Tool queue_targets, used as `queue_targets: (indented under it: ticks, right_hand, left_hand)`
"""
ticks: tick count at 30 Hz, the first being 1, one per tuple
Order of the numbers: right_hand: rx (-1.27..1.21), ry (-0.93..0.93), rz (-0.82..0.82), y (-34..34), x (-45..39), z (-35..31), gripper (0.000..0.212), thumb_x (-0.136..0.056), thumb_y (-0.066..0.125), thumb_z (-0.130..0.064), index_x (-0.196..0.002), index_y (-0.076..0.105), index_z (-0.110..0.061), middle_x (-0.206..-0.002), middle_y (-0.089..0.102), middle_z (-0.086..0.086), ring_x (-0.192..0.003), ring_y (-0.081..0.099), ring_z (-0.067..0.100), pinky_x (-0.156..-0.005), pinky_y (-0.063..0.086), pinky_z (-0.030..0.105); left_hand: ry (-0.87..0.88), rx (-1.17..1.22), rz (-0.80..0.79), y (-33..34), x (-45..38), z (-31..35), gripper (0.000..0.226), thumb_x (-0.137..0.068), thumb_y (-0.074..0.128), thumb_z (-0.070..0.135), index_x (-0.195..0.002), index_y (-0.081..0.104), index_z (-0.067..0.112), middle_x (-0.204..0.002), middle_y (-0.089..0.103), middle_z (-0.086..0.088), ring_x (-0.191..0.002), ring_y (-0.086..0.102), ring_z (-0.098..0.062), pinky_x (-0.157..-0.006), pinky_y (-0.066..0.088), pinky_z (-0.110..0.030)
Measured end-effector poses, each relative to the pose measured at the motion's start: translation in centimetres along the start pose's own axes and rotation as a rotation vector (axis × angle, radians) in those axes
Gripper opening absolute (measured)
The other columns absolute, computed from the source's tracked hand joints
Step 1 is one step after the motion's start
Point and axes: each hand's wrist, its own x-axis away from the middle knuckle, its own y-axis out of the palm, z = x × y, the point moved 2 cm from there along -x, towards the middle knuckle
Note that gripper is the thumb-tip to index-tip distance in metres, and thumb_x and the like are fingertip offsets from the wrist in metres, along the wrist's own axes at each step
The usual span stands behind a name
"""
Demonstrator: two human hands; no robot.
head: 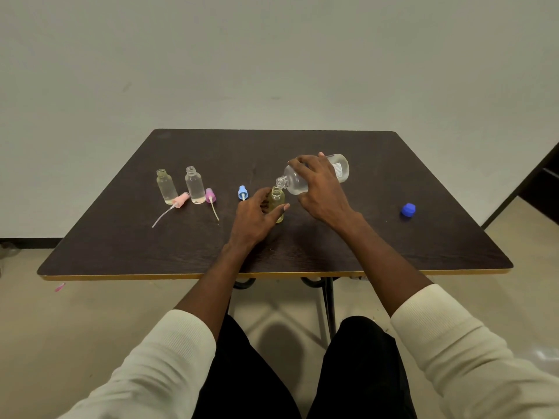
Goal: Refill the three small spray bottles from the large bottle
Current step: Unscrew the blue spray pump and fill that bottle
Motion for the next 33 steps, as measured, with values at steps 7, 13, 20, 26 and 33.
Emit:
queue_targets:
  ticks: [7,13,20,26,33]
  right_hand:
    - [0.021,-0.01,-0.003,0.17,-0.01,0.03,0.065,-0.064,0.069,0.001,-0.128,0.059,-0.008,-0.124,0.056,0.009,-0.12,0.05,0.024,-0.119,0.006,0.031]
    - [0.029,-0.017,-0.005,-0.05,-0.12,-0.27,0.066,-0.062,0.064,0.004,-0.127,0.058,-0.008,-0.124,0.055,0.01,-0.12,0.05,0.025,-0.119,0.006,0.033]
    - [0.018,-0.011,-0.014,-0.12,-0.1,-0.39,0.066,-0.062,0.063,0.005,-0.127,0.059,-0.008,-0.123,0.056,0.01,-0.12,0.051,0.026,-0.119,0.009,0.035]
    - [0.025,-0.009,-0.027,0.01,-0.15,-0.37,0.067,-0.062,0.063,0.005,-0.127,0.058,-0.008,-0.124,0.055,0.01,-0.121,0.05,0.026,-0.119,0.007,0.034]
    - [0.034,-0.006,-0.024,-0.1,-0.19,-0.4,0.067,-0.062,0.063,0.005,-0.128,0.058,-0.008,-0.125,0.055,0.011,-0.121,0.05,0.027,-0.119,0.007,0.034]
  left_hand:
    - [0.012,-0.006,-0.001,-0.06,-0.04,0.1,0.051,-0.085,0.079,0.035,-0.126,0.063,0.009,-0.099,0.064,0.012,-0.085,0.063,0.0,-0.076,0.049,-0.005]
    - [0.004,-0.013,-0.003,-0.06,0.01,0.13,0.052,-0.085,0.078,0.036,-0.126,0.062,0.009,-0.099,0.063,0.012,-0.081,0.06,0.005,-0.074,0.046,-0.002]
    - [0.003,-0.019,0.002,-0.01,0.0,-0.09,0.054,-0.084,0.078,0.04,-0.126,0.063,0.011,-0.1,0.066,0.011,-0.087,0.065,-0.003,-0.079,0.053,-0.014]
    - [0.002,-0.017,-0.008,-0.07,-0.09,0.01,0.054,-0.084,0.078,0.039,-0.127,0.062,0.011,-0.1,0.063,0.014,-0.086,0.063,-0.001,-0.075,0.048,-0.005]
    - [0.009,-0.012,-0.011,0.02,-0.05,-0.06,0.053,-0.085,0.077,0.038,-0.128,0.061,0.01,-0.101,0.062,0.014,-0.088,0.061,0.001,-0.074,0.045,0.0]
